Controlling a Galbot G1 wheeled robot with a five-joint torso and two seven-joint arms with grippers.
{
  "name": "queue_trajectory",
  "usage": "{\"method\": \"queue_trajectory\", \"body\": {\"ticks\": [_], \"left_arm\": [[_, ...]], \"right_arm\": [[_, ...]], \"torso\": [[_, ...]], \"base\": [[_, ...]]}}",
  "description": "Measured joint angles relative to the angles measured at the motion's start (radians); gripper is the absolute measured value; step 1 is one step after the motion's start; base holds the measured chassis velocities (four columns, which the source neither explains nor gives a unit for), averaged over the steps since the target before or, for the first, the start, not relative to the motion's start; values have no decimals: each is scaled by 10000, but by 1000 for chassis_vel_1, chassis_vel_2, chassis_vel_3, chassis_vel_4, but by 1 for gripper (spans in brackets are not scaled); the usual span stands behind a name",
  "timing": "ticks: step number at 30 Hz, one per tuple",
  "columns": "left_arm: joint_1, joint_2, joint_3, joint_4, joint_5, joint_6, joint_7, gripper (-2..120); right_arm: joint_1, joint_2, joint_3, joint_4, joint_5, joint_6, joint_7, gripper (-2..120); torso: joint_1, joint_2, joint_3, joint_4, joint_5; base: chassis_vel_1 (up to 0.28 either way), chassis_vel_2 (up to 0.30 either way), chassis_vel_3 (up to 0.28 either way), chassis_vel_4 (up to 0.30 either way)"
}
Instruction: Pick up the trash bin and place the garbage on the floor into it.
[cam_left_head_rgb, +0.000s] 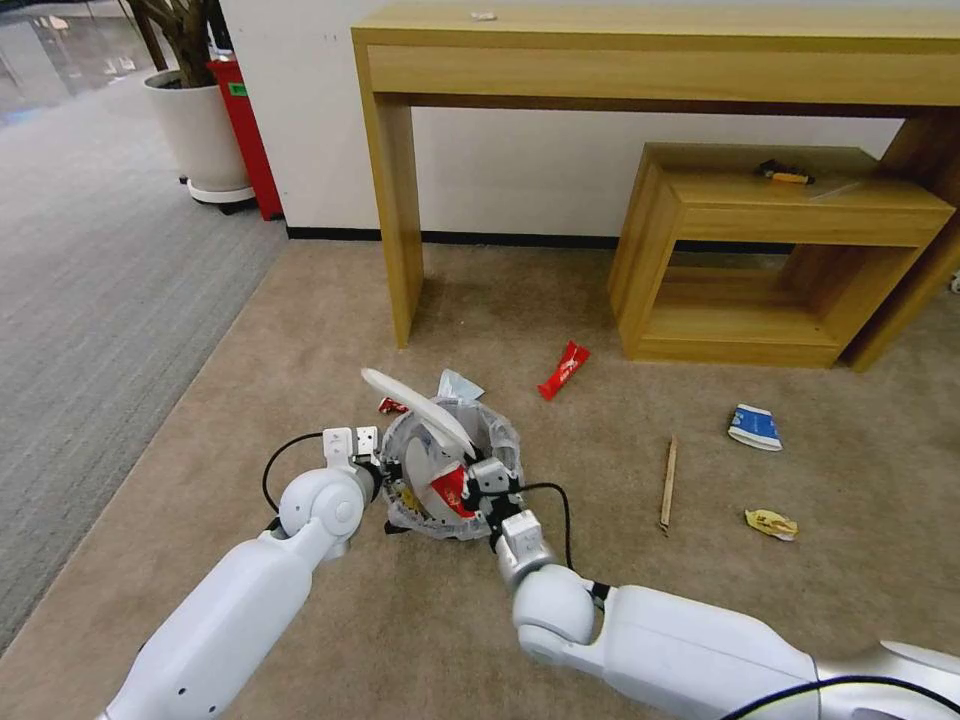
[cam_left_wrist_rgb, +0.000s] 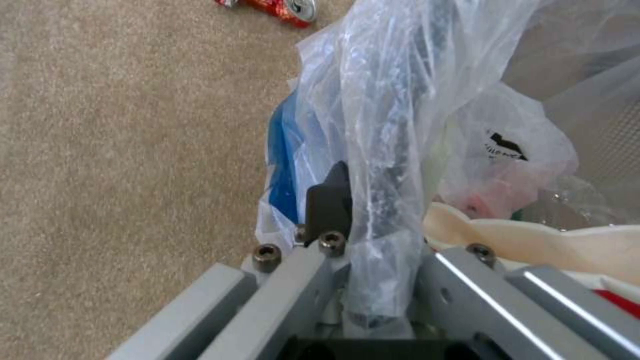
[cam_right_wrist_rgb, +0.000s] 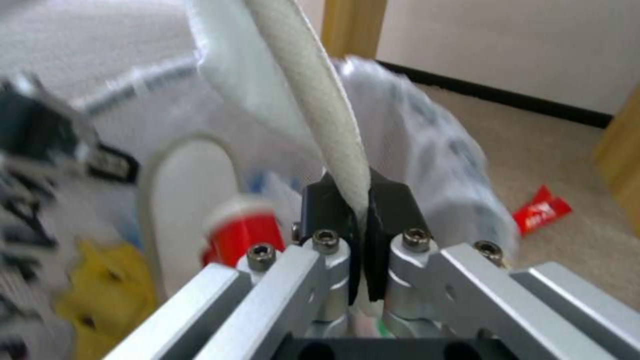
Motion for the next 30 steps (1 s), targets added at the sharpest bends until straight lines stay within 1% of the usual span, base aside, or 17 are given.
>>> {"method": "queue_trajectory", "body": {"ticks": [6,12,14,15,17,18,19,21,22,23,24,25,28,29,30], "left_arm": [[61,19,-104,-123,-41,-21,1,0],[250,108,-163,-813,-244,-8,-132,0],[276,120,-165,-956,-284,8,-174,0],[276,120,-165,-956,-284,8,-174,0],[328,113,-162,-1025,-283,15,-190,0],[350,102,-163,-1017,-261,15,-190,0],[350,102,-163,-1017,-261,15,-190,0],[410,72,-166,-991,-209,7,-184,0],[410,72,-166,-991,-209,7,-184,0],[428,64,-172,-990,-197,4,-180,0],[445,50,-174,-991,-189,3,-172,0],[445,50,-174,-991,-189,3,-172,0],[392,-43,-141,-849,-185,-15,-144,0],[392,-43,-141,-849,-185,-15,-144,0],[363,-82,-123,-803,-181,-25,-144,0]], "right_arm": [[-407,-229,303,-187,-234,144,-146,2],[-807,-252,536,-630,-446,281,-206,2],[-866,-213,553,-719,-466,284,-205,7],[-866,-213,553,-719,-466,284,-205,7],[-901,-129,557,-791,-476,271,-190,21],[-896,-117,543,-786,-475,250,-185,24],[-896,-117,543,-786,-475,250,-185,24],[-861,-97,488,-746,-448,195,-149,34],[-861,-97,488,-746,-448,195,-149,34],[-841,-92,474,-728,-430,165,-132,37],[-809,-82,454,-717,-411,137,-102,44],[-809,-82,454,-717,-411,137,-102,44],[-679,-75,331,-594,-310,19,-34,61],[-679,-75,331,-594,-310,19,-34,61],[-654,-65,301,-556,-270,-18,4,65]], "torso": [[0,0,-1,6,3],[-2,1,-2,6,5],[-2,2,-3,6,7],[-2,2,-3,6,7],[-3,3,-3,5,7],[-2,3,-3,6,6],[-2,3,-3,6,6],[-3,3,-4,8,6],[-3,3,-4,8,6],[-3,3,-4,8,7],[-4,4,-4,8,7],[-4,4,-4,8,7],[-4,4,-4,6,5],[-4,4,-4,6,5],[-4,4,-4,8,7]], "base": [[0,0,0,0],[0,0,0,0],[0,0,0,0],[0,0,0,0],[0,0,0,0],[0,0,0,0],[0,0,0,0],[0,0,0,0],[0,0,0,0],[0,0,0,0],[0,0,0,0],[0,0,0,0],[0,0,0,0],[0,0,0,0],[0,0,0,0]]}}
